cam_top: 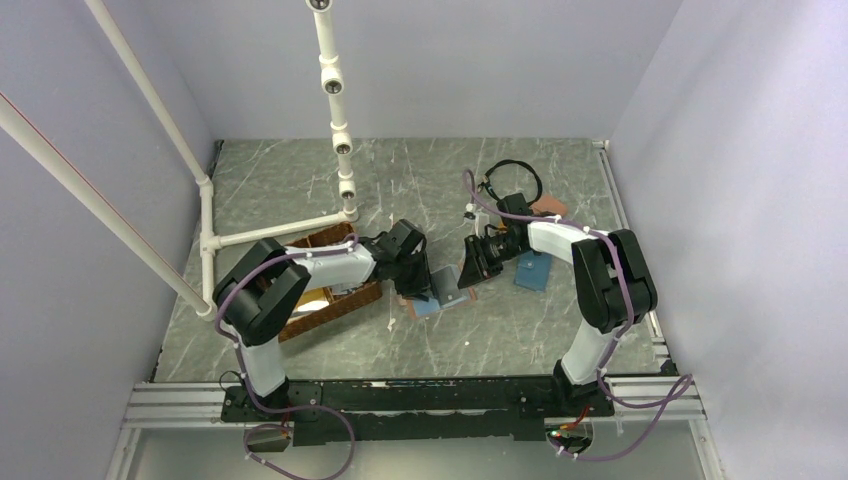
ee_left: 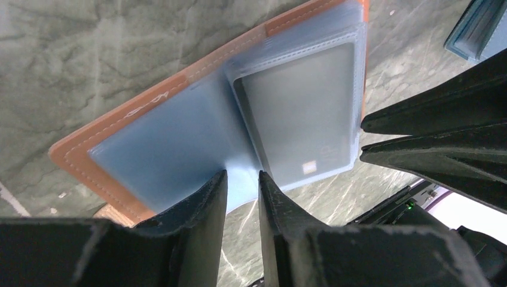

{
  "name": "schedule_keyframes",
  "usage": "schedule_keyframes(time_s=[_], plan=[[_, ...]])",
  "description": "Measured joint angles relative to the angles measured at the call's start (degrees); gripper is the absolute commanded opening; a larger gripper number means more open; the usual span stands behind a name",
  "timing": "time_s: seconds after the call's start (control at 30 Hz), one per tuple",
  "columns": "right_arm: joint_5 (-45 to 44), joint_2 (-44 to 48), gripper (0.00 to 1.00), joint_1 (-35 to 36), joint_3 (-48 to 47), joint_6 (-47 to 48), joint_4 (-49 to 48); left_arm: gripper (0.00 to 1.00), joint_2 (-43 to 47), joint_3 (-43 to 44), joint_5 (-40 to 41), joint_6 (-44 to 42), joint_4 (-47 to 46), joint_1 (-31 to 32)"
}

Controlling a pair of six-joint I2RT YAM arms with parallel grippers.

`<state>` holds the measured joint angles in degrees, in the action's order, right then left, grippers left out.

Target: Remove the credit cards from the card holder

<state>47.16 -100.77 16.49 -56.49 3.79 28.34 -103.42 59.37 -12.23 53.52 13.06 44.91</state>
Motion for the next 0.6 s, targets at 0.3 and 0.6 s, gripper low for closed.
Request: schedule_keyframes(time_s=[0.3,0.6], plan=[[3.85,0.00,0.20,0.15,-0.50,0.09,0.37,0.30,-2.10,1.88,-2.86,-0.81,-0.37,-0.09],[12.26,-0.50,0.08,0.09,-0.68,-1.57,-0.46,0.45,-2.23,1.57,-5.03,-0.55,-2.21,-0.42]])
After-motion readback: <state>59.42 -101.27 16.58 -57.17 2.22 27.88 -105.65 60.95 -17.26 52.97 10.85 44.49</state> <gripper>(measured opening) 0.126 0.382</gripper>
